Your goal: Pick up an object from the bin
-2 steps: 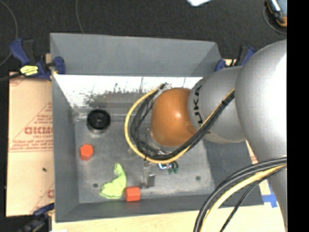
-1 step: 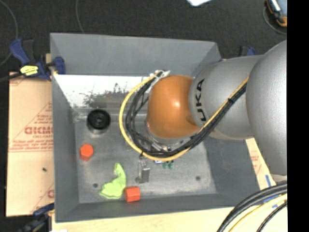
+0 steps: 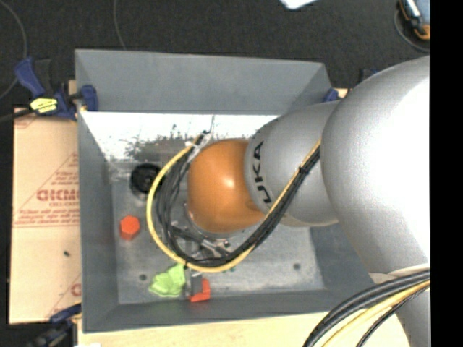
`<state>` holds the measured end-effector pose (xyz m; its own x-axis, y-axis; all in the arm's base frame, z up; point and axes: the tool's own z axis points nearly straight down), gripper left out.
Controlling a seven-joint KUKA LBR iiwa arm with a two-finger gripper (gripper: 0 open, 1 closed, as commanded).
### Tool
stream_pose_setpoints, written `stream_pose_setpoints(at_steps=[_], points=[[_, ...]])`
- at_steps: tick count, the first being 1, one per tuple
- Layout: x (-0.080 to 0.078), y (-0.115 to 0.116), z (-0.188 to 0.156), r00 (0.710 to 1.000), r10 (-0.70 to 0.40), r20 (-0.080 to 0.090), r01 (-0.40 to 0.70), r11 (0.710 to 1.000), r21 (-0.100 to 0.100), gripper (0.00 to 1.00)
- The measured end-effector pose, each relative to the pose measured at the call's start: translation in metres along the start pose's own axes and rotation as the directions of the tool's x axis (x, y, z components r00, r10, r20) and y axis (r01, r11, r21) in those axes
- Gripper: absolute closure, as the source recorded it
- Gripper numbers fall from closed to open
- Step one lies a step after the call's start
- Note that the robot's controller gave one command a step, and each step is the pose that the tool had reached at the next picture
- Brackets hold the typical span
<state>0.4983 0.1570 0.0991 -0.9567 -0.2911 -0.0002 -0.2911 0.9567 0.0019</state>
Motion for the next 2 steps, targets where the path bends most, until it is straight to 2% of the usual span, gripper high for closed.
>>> stream_pose_setpoints(at_steps=[1, 2], points=[[0.008, 0.016, 0.027, 0.968, -0.251, 0.012, 0.251, 0.968, 0.004, 0.00], [-0.003, 0.008, 0.027, 0.968, -0.249, 0.007, 0.249, 0.968, 0.001, 1.00]])
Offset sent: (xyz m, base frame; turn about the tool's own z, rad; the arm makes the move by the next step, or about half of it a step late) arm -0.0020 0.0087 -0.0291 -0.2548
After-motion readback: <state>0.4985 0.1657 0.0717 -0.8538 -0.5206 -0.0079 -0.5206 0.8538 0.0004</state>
